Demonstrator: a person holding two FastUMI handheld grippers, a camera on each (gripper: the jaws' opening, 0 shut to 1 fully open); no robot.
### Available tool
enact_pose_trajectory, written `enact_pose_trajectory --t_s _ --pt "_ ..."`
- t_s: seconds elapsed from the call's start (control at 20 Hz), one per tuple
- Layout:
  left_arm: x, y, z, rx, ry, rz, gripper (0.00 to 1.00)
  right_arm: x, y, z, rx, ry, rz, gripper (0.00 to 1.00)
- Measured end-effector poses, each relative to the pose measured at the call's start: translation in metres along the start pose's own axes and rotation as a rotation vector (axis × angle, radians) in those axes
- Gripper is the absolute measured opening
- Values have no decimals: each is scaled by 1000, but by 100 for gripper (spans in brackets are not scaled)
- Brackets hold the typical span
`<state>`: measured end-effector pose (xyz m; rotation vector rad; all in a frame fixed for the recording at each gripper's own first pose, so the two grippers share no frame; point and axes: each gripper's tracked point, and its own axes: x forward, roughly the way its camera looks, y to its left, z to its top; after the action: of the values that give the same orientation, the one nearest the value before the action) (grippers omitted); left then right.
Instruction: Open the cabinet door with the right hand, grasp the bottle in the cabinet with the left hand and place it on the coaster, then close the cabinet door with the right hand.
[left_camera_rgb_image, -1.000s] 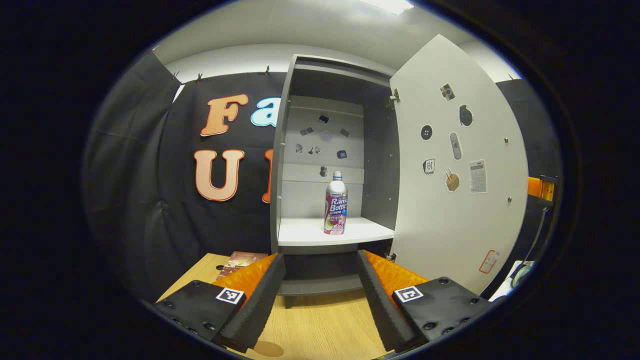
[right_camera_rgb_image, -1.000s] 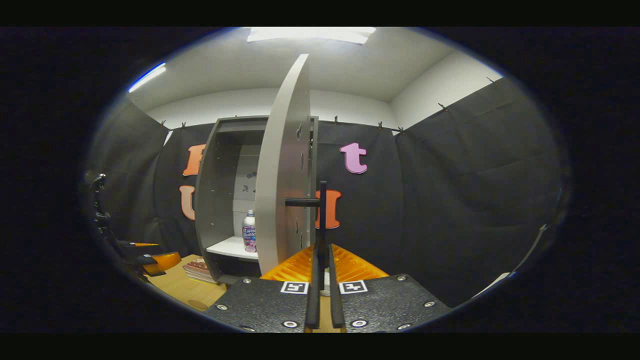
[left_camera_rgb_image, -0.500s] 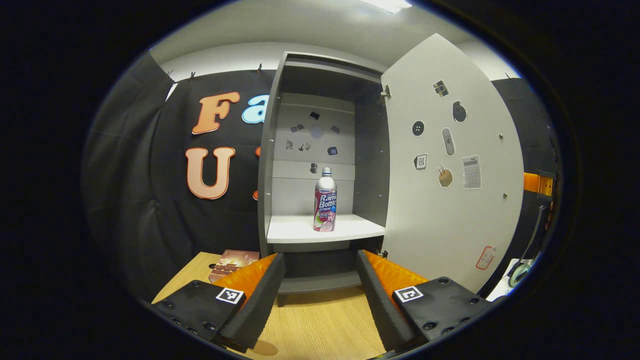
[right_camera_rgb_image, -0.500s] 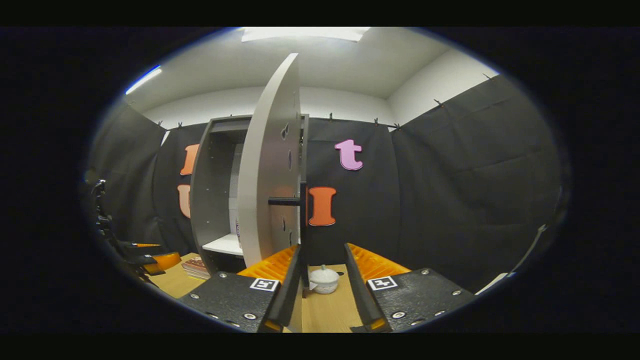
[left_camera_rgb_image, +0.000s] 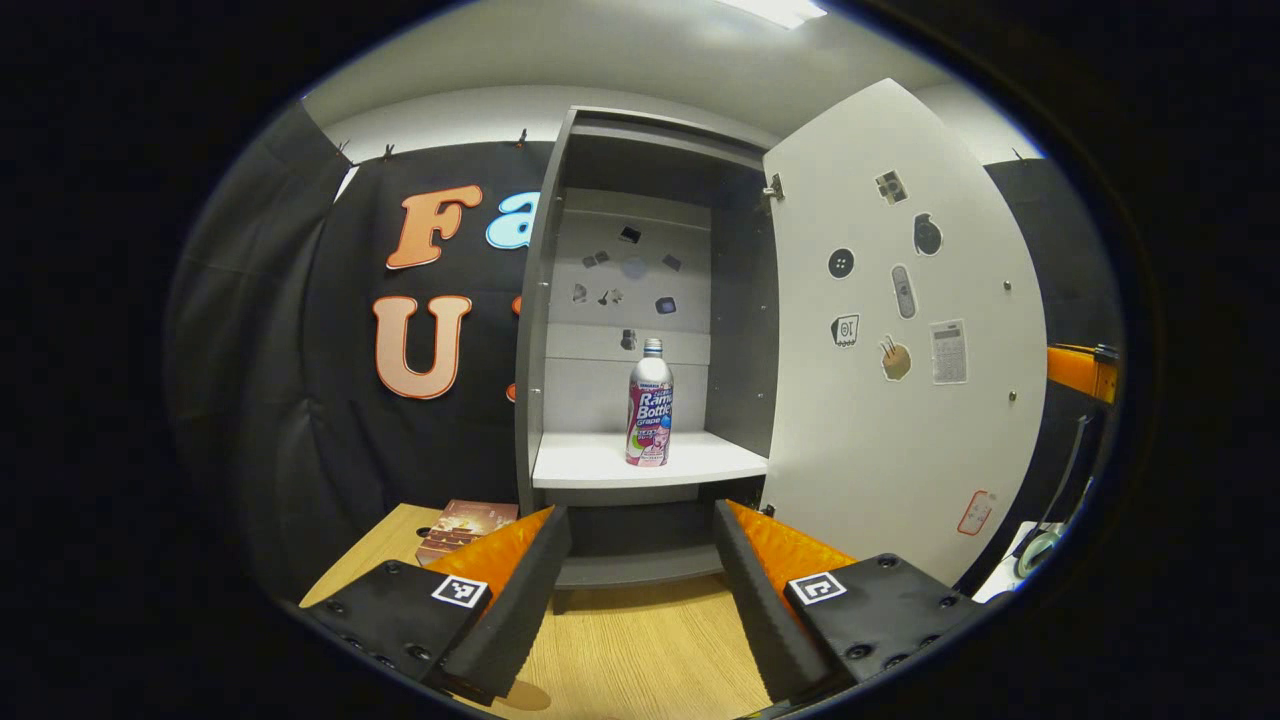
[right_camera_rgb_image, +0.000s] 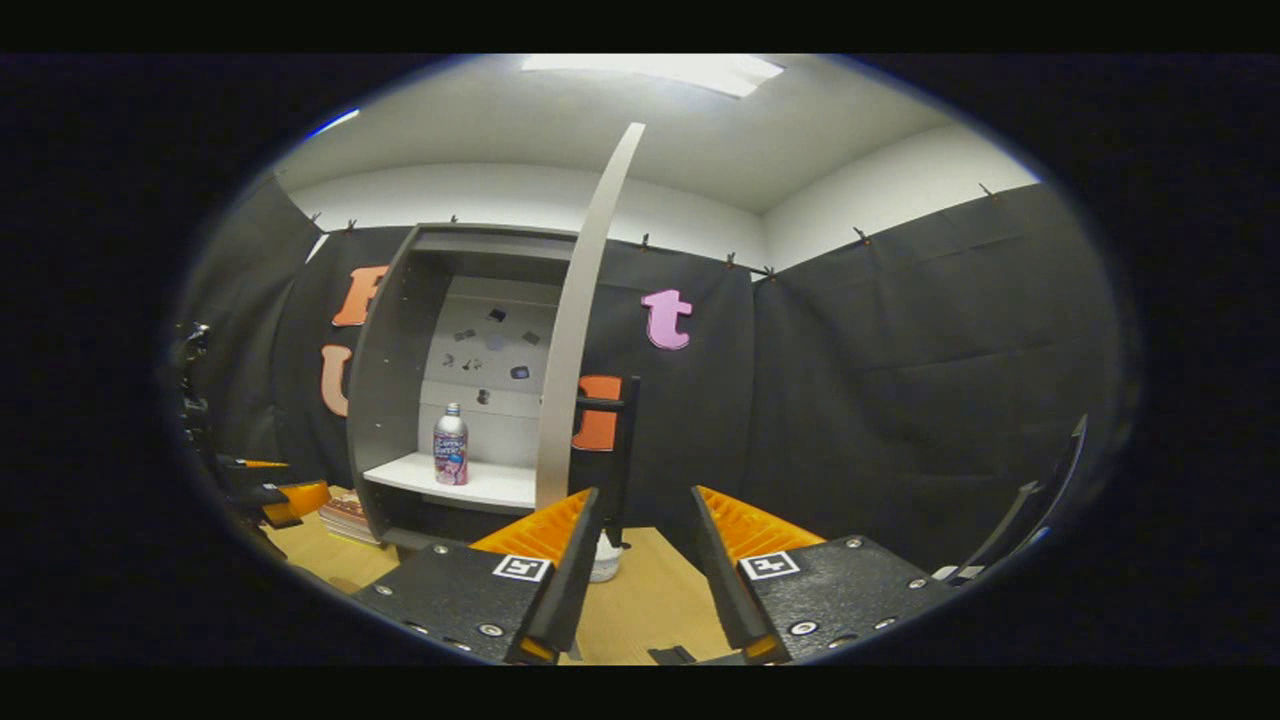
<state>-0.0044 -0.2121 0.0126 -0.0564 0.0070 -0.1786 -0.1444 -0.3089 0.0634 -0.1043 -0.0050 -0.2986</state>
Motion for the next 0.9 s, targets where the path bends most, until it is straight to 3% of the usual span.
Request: enact_pose_trajectory --t_s 0.35,0.65,0.9 --pt "-6 1 4 1 -8 6 94 -31 54 -6 -111 26 57 59" --pt "18 19 5 -37 -6 -19 94 -12 131 -14 -19 45 153 66" --pt "71 33 12 10 -33 -114 94 34 187 -20 62 53 145 74"
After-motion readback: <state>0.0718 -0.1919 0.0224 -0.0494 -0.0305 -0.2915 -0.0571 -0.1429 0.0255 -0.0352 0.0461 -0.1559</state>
